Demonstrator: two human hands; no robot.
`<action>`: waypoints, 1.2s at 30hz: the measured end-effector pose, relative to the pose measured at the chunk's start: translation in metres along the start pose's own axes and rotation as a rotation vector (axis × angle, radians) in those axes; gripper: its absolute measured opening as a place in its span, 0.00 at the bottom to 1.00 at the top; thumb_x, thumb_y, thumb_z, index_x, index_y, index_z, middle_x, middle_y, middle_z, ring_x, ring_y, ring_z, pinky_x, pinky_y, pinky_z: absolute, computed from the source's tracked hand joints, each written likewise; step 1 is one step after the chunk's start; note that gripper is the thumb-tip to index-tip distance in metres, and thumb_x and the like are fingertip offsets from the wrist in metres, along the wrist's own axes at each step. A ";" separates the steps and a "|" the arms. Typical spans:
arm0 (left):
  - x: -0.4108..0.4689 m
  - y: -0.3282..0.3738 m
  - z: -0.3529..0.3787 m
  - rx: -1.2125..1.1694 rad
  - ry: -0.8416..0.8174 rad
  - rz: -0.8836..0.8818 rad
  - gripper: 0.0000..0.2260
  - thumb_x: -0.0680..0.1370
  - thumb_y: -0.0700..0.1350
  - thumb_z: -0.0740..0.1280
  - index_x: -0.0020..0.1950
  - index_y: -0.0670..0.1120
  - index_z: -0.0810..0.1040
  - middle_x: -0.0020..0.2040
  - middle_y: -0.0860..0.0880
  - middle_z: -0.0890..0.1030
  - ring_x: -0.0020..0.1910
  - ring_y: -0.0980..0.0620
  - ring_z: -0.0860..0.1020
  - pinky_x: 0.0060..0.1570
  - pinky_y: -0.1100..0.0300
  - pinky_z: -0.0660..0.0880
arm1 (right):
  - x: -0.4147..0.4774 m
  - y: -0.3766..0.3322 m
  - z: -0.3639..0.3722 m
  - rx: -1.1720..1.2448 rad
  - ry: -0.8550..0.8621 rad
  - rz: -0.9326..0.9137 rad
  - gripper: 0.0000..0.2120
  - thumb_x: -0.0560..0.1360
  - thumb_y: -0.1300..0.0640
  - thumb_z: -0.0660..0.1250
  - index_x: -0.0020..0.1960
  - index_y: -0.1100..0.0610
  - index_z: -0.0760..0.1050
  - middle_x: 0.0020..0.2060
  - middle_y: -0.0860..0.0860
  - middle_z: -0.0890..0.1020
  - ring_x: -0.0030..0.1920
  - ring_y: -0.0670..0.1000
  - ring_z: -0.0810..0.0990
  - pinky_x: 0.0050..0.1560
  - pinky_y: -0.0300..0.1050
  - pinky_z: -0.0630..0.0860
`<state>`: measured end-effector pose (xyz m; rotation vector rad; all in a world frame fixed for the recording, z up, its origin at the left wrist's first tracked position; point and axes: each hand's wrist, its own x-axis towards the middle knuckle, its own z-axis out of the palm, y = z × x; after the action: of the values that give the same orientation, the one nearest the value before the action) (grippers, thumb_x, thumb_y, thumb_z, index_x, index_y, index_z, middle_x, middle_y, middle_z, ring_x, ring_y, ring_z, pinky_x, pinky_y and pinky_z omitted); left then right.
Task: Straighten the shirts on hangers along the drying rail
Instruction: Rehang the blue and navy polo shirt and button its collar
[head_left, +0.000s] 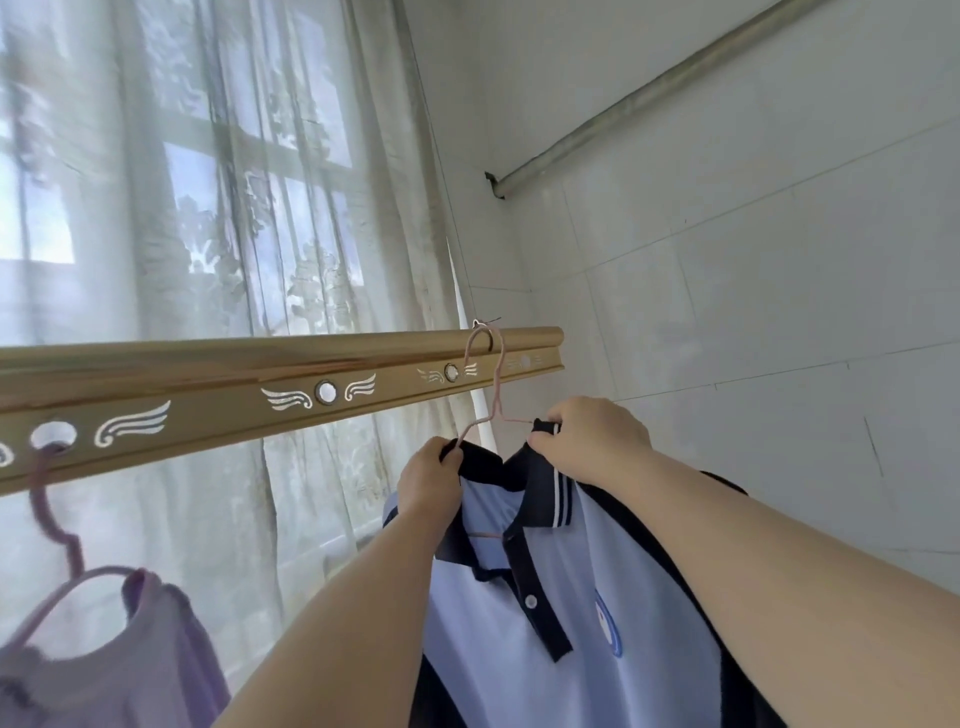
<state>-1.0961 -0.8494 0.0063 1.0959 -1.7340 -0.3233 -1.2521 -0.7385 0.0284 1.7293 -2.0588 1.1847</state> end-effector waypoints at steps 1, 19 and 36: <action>0.004 -0.004 0.003 0.004 -0.001 -0.007 0.08 0.81 0.45 0.59 0.50 0.44 0.76 0.38 0.48 0.77 0.39 0.47 0.75 0.41 0.54 0.70 | 0.008 0.001 0.005 0.004 -0.021 0.002 0.10 0.75 0.46 0.62 0.47 0.50 0.78 0.44 0.50 0.81 0.48 0.55 0.79 0.38 0.41 0.70; 0.067 -0.046 0.052 -0.100 0.064 -0.061 0.06 0.81 0.44 0.60 0.48 0.47 0.77 0.39 0.48 0.79 0.40 0.46 0.76 0.43 0.50 0.73 | 0.081 0.023 0.059 0.127 -0.123 -0.002 0.13 0.73 0.48 0.65 0.43 0.58 0.78 0.33 0.49 0.76 0.38 0.53 0.77 0.30 0.39 0.66; 0.099 -0.079 0.031 -0.069 0.115 -0.044 0.05 0.81 0.43 0.60 0.49 0.48 0.76 0.41 0.51 0.78 0.44 0.48 0.76 0.39 0.55 0.70 | 0.093 0.007 0.108 0.280 -0.098 -0.017 0.12 0.74 0.46 0.66 0.46 0.52 0.82 0.36 0.48 0.81 0.39 0.51 0.80 0.32 0.40 0.69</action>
<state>-1.0890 -0.9795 0.0011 1.0824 -1.5880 -0.3387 -1.2506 -0.8799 0.0107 1.9587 -2.0047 1.4701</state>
